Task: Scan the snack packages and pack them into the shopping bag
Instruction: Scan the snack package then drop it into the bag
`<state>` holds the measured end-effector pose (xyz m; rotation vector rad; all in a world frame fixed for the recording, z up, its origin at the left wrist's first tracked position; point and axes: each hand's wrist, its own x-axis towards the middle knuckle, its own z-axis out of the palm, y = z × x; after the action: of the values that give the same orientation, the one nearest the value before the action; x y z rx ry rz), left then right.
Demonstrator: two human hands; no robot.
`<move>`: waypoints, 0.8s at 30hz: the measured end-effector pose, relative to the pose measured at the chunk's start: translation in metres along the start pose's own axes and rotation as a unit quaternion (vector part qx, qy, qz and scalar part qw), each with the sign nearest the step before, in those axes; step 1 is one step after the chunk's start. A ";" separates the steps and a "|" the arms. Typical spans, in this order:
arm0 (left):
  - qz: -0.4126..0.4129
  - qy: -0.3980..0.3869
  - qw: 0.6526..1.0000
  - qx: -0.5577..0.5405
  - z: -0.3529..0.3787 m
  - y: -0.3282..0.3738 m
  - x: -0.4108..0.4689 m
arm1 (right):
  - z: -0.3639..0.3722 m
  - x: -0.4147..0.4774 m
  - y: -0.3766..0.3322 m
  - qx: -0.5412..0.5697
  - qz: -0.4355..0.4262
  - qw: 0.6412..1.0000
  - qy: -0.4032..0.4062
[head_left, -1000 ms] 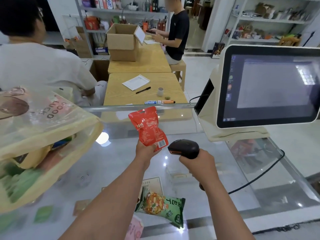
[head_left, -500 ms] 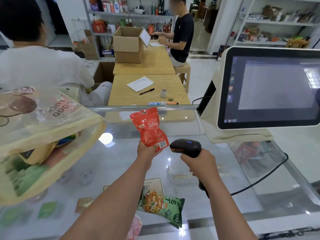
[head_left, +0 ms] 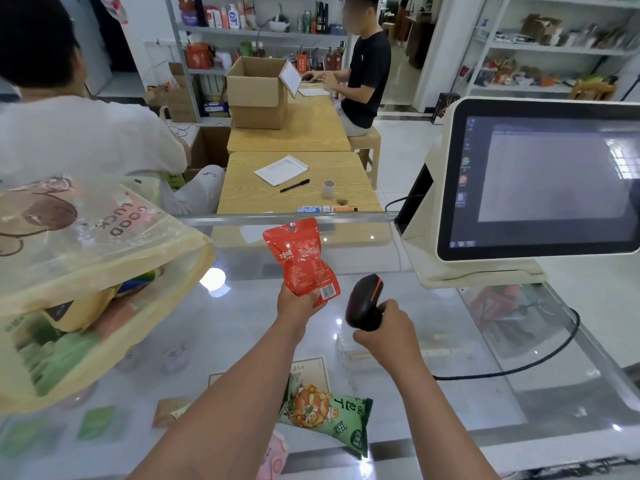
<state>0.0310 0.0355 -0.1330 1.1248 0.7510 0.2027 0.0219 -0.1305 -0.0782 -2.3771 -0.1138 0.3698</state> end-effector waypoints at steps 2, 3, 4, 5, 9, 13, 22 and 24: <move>-0.001 -0.008 1.000 -0.005 0.000 0.001 0.000 | 0.008 0.004 0.006 -0.029 0.000 0.999 0.014; -0.005 -0.010 1.000 -0.009 0.000 0.002 0.000 | 0.010 0.006 0.007 -0.041 0.003 0.999 0.016; -0.009 -0.011 1.000 -0.013 0.000 0.004 0.000 | 0.012 0.007 0.009 -0.048 0.008 0.999 0.011; -0.013 -0.010 1.000 -0.018 0.000 0.005 0.000 | 0.013 0.007 0.008 -0.052 0.015 0.999 0.003; -0.016 -0.011 1.000 -0.018 0.000 0.013 -0.003 | 0.008 0.001 -0.005 -0.152 0.003 0.988 0.016; 0.041 -0.002 0.999 0.033 -0.005 0.033 -0.008 | 0.009 -0.001 -0.044 -0.035 -0.088 0.992 0.089; 0.282 -0.102 0.924 0.237 -0.052 0.092 -0.050 | 0.068 0.014 -0.145 0.506 -0.015 0.856 -0.106; 0.296 -0.133 0.910 0.257 -0.078 0.100 -0.055 | 0.080 0.015 -0.154 0.526 -0.013 0.843 -0.110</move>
<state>-0.0376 0.1104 -0.0387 1.8320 0.1928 0.3630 0.0159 0.0383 -0.0344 -1.2349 -0.0282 0.5193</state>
